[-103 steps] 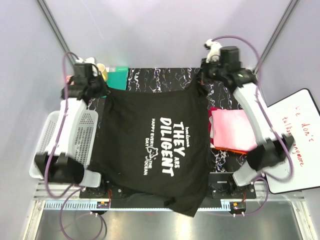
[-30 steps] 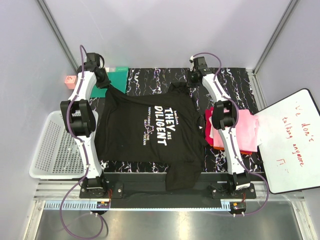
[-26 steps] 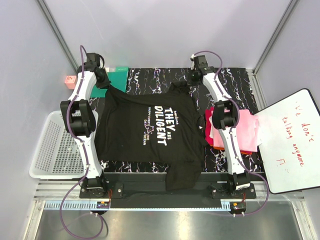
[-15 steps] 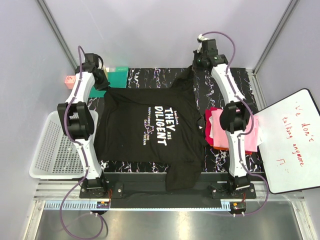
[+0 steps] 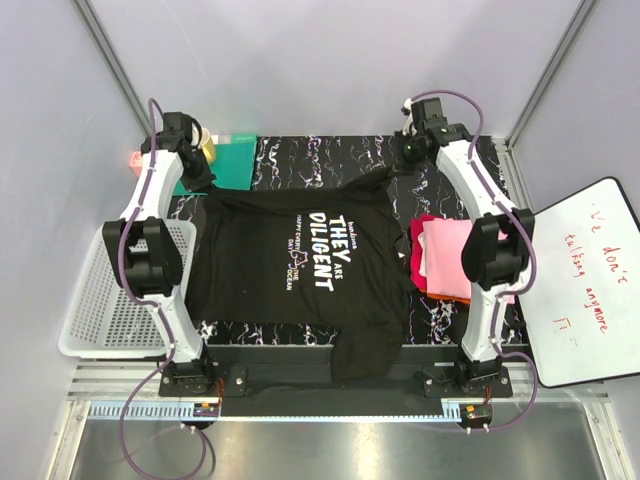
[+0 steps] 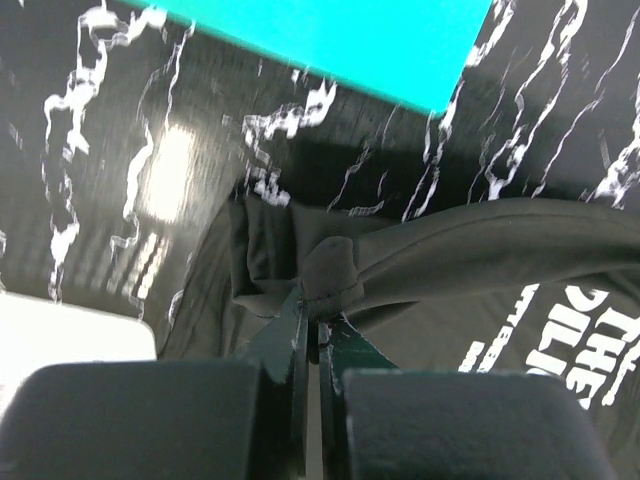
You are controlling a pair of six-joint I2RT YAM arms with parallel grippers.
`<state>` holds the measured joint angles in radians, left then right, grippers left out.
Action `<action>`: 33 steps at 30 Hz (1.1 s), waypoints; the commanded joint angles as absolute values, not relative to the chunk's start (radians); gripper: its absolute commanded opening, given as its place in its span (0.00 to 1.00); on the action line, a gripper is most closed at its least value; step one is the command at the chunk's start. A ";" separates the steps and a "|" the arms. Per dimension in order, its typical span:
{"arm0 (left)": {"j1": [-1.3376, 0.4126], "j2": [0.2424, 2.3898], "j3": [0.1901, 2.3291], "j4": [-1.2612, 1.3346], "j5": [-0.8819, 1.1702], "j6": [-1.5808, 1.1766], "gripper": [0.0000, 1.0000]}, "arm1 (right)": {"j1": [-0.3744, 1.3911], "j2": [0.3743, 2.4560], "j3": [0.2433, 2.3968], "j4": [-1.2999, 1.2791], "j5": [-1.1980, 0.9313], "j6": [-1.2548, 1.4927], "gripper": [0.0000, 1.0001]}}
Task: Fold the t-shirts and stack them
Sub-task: Fold the tshirt
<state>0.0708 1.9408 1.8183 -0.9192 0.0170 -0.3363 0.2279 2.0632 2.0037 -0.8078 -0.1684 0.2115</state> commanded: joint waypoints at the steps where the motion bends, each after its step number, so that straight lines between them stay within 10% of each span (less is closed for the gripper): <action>1: 0.083 1.850 1.772 -0.953 0.003 -0.342 0.00 | 0.229 1.887 1.941 -0.891 -0.222 0.273 0.00; 16: 0.090 1.897 1.695 -1.100 -0.072 -0.354 0.00 | 0.229 1.715 1.622 -1.150 -0.354 0.387 0.00; 22: 0.091 1.925 1.712 -1.132 -0.081 -0.348 0.55 | 0.252 1.721 1.519 -1.218 -0.361 0.393 0.01; 24: 0.089 1.927 1.718 -1.135 -0.084 -0.351 0.93 | 0.258 1.726 1.497 -1.247 -0.368 0.391 0.08; 33: 0.089 1.965 1.796 -1.153 -0.074 -0.345 0.99 | 0.327 1.724 1.408 -1.292 -0.399 0.388 0.20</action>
